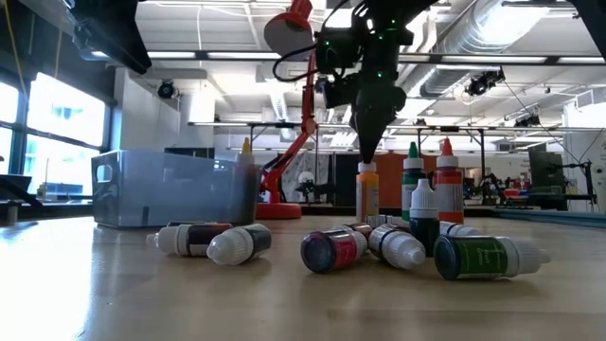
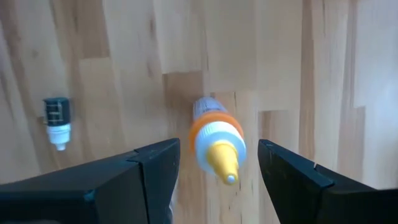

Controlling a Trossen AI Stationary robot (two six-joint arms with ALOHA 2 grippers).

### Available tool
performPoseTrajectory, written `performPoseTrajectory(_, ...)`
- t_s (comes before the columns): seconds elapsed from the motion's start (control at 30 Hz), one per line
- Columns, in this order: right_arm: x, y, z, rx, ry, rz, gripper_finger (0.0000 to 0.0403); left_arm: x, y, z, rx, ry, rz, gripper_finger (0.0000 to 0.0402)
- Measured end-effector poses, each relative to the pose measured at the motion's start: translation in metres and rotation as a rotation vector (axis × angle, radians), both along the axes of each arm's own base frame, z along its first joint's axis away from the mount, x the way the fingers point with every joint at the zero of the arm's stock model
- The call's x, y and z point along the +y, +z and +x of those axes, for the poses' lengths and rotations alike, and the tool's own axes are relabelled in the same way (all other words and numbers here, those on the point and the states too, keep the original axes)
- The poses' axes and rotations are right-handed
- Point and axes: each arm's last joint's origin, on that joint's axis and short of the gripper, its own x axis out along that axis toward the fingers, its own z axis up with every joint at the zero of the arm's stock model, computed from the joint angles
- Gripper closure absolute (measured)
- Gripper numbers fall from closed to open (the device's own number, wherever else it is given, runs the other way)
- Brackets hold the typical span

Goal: Pick & Place food coloring
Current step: Put the large yellow food coloring bottle into the black bin

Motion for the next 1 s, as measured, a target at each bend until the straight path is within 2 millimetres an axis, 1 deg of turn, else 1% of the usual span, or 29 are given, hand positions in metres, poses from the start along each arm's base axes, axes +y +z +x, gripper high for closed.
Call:
performPoseTrajectory(0.23, -0.002, -0.008, 0.003, 0.019, -0.019, -0.006, 0.0192, 0.000, 0.000, 0.000, -0.001, 0.000, -0.001, 0.0270)
performPoseTrajectory(0.33, -0.001, -0.009, 0.004, 0.016, -0.023, -0.008, 0.0195, 0.000, 0.000, 0.000, -0.001, 0.000, -0.001, 0.0270)
performPoseTrajectory(0.43, -0.002, -0.008, 0.004, 0.024, -0.068, -0.043, 0.0209, 0.000, 0.000, 0.000, -0.001, -0.001, -0.001, 0.0270)
performPoseTrajectory(0.5, -0.003, -0.008, 0.003, 0.036, -0.083, -0.062, 0.0227, 0.000, 0.000, 0.000, -0.001, 0.000, -0.001, 0.0270)
performPoseTrajectory(0.6, -0.004, -0.008, 0.003, 0.026, -0.083, -0.037, 0.0262, 0.000, 0.000, 0.000, -0.001, 0.000, -0.001, 0.0270)
performPoseTrajectory(0.7, -0.003, -0.008, 0.003, 0.019, -0.077, -0.012, 0.0288, 0.000, 0.000, 0.000, -0.001, -0.001, -0.001, 0.0270)
performPoseTrajectory(0.9, -0.001, -0.007, 0.005, -0.005, -0.063, -0.001, 0.0290, 0.000, 0.000, 0.000, -0.002, 0.000, -0.001, 0.0270)
performPoseTrajectory(0.97, 0.001, -0.002, 0.009, -0.024, -0.040, -0.033, 0.0290, 0.000, 0.000, 0.000, -0.004, 0.000, -0.001, 0.0270)
performPoseTrajectory(1.0, 0.001, 0.004, 0.012, -0.044, -0.034, -0.059, 0.0290, 0.000, 0.000, 0.000, -0.004, 0.000, 0.000, 0.0270)
